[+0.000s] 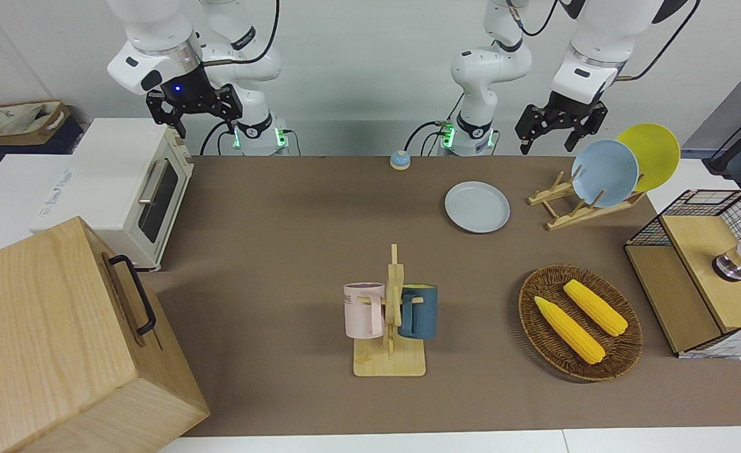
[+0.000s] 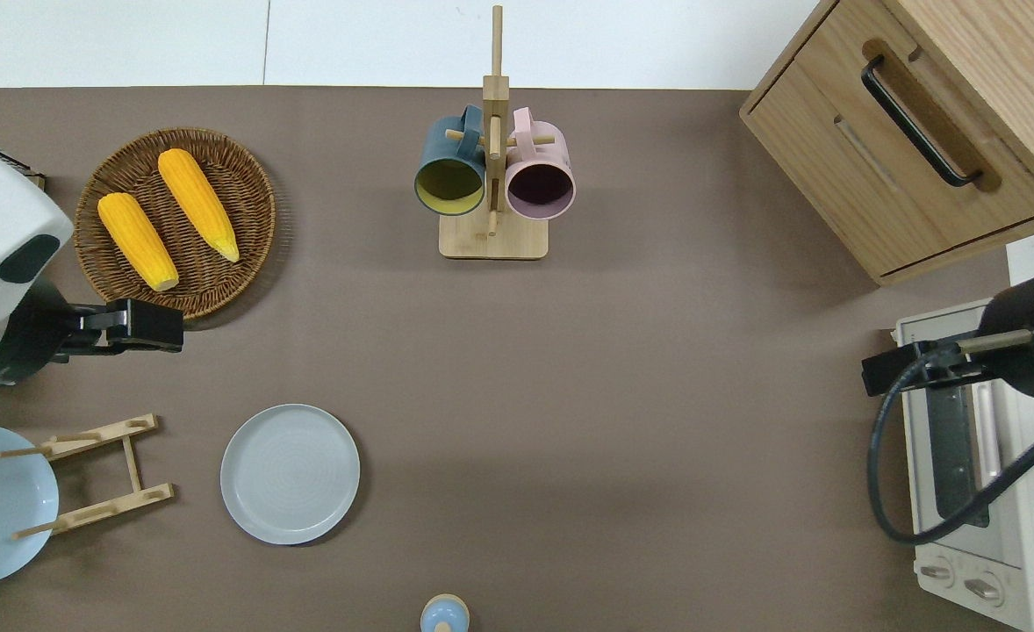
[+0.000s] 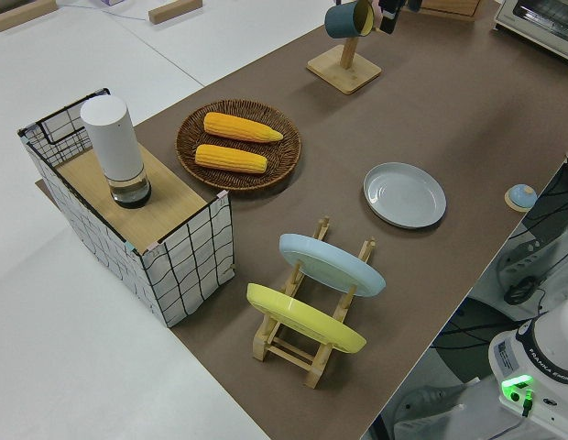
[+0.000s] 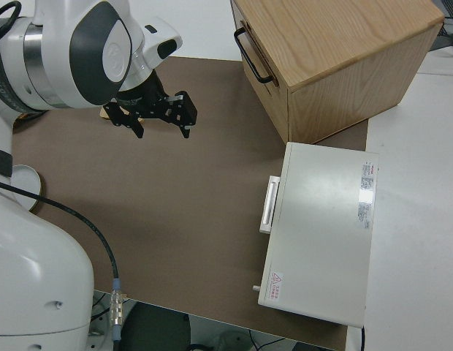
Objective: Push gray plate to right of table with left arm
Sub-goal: 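Lower the left gripper toward the near edge of the gray plate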
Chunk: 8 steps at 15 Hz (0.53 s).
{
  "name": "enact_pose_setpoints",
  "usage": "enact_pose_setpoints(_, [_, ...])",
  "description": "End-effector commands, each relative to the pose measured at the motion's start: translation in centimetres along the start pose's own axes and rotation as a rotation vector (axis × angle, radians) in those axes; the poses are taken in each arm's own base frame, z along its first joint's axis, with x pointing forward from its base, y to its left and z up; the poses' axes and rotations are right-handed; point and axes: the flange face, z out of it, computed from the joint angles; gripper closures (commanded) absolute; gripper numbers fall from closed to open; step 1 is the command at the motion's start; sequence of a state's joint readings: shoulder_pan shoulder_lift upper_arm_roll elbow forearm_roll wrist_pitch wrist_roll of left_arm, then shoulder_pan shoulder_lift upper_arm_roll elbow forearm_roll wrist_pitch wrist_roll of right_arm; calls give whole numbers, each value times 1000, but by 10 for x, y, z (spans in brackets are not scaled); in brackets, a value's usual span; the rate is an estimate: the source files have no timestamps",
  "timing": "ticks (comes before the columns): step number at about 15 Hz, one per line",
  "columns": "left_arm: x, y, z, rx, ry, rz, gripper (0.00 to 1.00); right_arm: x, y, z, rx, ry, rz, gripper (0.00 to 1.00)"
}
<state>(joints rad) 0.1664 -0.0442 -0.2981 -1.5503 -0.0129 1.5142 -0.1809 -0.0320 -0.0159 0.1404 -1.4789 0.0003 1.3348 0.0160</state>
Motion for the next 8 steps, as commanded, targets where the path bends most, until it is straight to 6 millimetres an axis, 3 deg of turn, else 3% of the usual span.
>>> enact_pose_setpoints(1, [-4, -2, -3, 5, -9, -15, 0, -3, 1, -4, 4, -4, 13, 17])
enact_pose_setpoints(8, [-6, -3, -3, 9, -17, -17, 0, -3, 1, -4, 4, -4, 13, 17])
